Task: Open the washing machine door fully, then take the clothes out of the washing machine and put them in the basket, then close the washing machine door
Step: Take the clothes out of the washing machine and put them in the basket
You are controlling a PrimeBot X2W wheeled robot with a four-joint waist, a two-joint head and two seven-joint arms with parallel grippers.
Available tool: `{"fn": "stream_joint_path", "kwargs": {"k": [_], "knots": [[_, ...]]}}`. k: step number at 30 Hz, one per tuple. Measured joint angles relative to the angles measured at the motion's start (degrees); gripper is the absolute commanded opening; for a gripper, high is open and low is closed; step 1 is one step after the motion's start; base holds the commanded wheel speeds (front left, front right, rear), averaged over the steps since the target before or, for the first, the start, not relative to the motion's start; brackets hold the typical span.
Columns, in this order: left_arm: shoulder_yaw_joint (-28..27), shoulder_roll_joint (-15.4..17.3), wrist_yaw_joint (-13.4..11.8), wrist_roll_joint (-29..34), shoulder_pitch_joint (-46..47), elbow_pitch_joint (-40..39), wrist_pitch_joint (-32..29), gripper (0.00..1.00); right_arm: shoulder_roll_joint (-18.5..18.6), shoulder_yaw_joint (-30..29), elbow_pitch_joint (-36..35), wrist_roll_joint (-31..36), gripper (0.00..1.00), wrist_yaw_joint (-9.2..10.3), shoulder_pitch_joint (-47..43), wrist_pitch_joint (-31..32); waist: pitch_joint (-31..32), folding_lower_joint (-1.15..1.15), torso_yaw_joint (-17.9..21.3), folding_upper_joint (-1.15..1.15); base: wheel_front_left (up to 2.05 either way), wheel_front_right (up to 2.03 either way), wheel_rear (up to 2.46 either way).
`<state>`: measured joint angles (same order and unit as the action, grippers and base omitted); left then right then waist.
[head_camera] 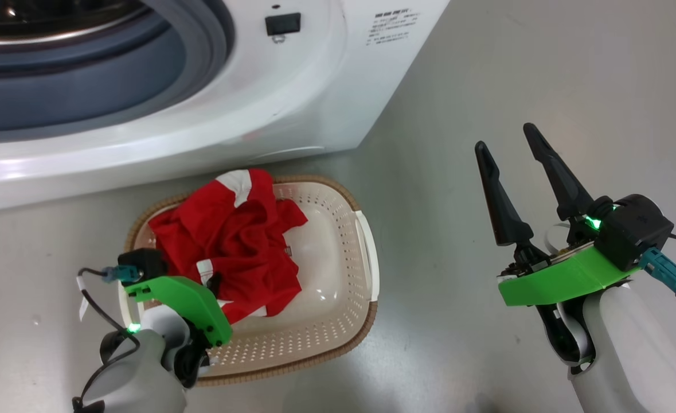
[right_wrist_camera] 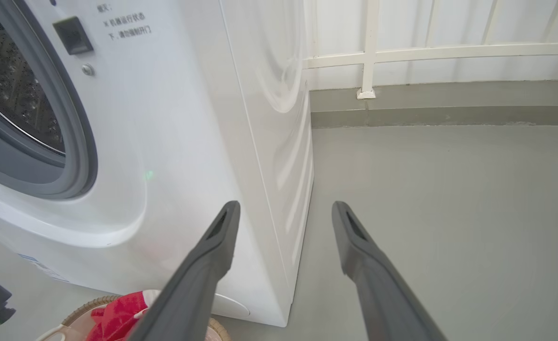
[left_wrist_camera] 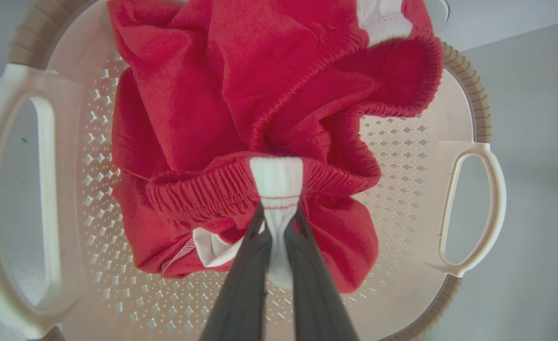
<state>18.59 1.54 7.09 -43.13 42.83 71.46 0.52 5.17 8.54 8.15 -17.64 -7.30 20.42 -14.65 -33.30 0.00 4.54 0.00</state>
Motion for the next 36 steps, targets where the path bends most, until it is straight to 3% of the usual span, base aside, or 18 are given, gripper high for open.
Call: {"fn": "stream_joint_path", "kwargs": {"k": [6,8,9,10,20,26,30,36], "knots": [[1.2,0.0,0.0,-1.2,0.7,1.6,0.1,0.0,0.0,-0.1,0.0,0.0,1.0,0.0,0.1,0.0,-2.2,0.0,0.8,0.0,0.0,0.0,0.0],[1.8,-0.1,0.0,-1.4,0.7,1.7,0.1,0.38,0.0,-0.2,0.1,0.0,1.0,0.0,0.1,0.0,-2.1,0.0,0.7,0.0,0.0,0.0,0.0],[2.3,-0.1,0.0,-1.3,0.7,1.8,0.5,0.76,0.0,-0.2,0.1,0.0,1.0,0.0,0.1,0.0,-1.9,0.0,0.7,0.0,0.0,0.0,0.0],[2.9,-0.1,0.0,-1.3,0.7,1.8,0.9,1.0,0.0,-0.2,0.3,0.0,1.0,0.0,0.1,0.0,-1.6,0.0,0.6,0.0,0.0,0.0,0.0],[5.8,-0.1,0.0,-2.1,-0.6,0.8,11.1,1.0,0.0,-0.5,2.2,0.3,1.0,0.0,-0.3,0.0,3.5,0.0,-1.0,0.0,0.0,0.0,0.0],[6.3,0.1,0.1,-2.1,-4.7,-1.0,13.5,1.0,-0.1,-1.4,4.5,0.2,1.0,0.0,-2.8,0.0,8.3,0.0,-2.0,0.0,0.0,0.0,0.0],[5.1,2.1,0.1,-1.3,-8.2,-5.9,13.7,1.0,-0.3,-2.1,5.9,0.2,1.0,0.0,-4.4,0.0,11.8,0.0,-2.6,0.0,0.0,0.0,0.0],[-1.0,4.1,-1.0,3.1,-14.8,-16.9,13.8,1.0,-0.4,-3.7,6.9,1.3,1.0,0.0,-6.5,0.0,16.9,0.0,-3.5,0.0,0.0,0.0,0.0]]}}
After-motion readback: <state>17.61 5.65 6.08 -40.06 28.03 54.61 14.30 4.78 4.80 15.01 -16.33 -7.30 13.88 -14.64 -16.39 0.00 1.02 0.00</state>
